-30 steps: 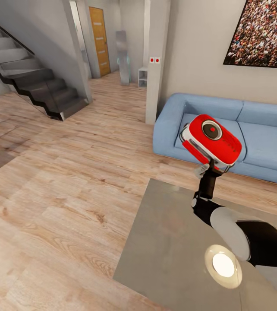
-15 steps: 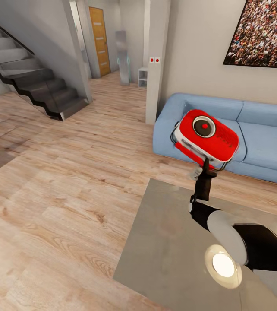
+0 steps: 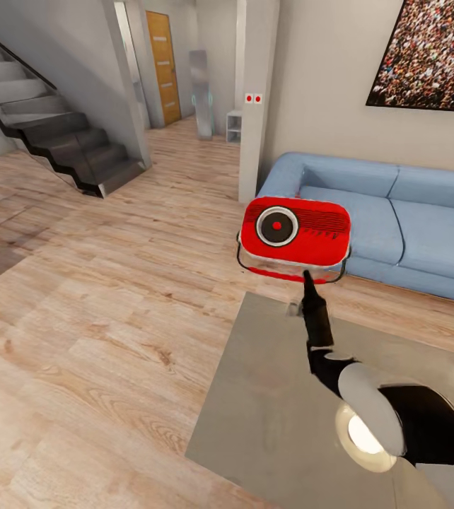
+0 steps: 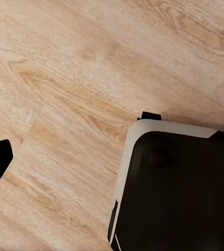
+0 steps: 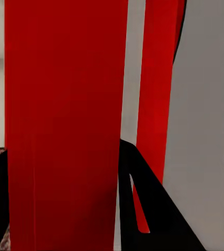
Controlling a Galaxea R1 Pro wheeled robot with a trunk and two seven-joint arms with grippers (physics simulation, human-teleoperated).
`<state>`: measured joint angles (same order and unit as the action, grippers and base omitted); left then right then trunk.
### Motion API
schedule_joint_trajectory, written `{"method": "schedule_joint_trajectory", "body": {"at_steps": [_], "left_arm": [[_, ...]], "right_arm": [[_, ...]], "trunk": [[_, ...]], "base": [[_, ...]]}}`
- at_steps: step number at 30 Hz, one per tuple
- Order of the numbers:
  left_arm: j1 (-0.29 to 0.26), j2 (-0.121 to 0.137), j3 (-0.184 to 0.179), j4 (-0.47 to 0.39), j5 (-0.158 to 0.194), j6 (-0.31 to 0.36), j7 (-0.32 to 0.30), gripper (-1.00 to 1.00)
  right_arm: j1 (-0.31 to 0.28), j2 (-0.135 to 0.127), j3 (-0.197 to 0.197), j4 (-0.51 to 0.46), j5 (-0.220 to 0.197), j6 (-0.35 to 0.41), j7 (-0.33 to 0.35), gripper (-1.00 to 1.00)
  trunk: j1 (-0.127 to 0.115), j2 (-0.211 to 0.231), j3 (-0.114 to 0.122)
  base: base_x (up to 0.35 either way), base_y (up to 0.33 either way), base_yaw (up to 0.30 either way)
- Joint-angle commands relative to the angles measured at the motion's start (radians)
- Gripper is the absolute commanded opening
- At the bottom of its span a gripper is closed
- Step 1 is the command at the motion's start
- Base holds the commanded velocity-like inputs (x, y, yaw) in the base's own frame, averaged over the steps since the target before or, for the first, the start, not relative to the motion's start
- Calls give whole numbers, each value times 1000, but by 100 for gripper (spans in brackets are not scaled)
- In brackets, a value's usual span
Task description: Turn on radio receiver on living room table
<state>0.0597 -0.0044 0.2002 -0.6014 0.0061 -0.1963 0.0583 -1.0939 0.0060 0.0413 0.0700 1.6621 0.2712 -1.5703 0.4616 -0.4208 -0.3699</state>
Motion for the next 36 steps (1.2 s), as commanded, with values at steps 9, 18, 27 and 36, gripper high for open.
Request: {"method": "schedule_joint_trajectory", "body": {"at_steps": [9, 18, 27, 36], "left_arm": [[0, 0, -1, 0, 0, 0, 0, 100], [0, 0, -1, 0, 0, 0, 0, 100], [0, 0, -1, 0, 0, 0, 0, 100], [0, 5, 0, 0, -1, 3, -7, 100]], "right_arm": [[106, -1, -18, -2, 156, 115, 0, -100], [149, -1, -18, -2, 279, 256, 0, -100], [182, -1, -18, -2, 286, 286, 0, -100], [186, -4, -18, -7, 288, 286, 0, -100]], "trunk": [[0, 0, 0], [0, 0, 0], [0, 0, 0], [0, 0, 0]], "base": [[0, 0, 0], [0, 0, 0], [0, 0, 0], [0, 0, 0]]}}
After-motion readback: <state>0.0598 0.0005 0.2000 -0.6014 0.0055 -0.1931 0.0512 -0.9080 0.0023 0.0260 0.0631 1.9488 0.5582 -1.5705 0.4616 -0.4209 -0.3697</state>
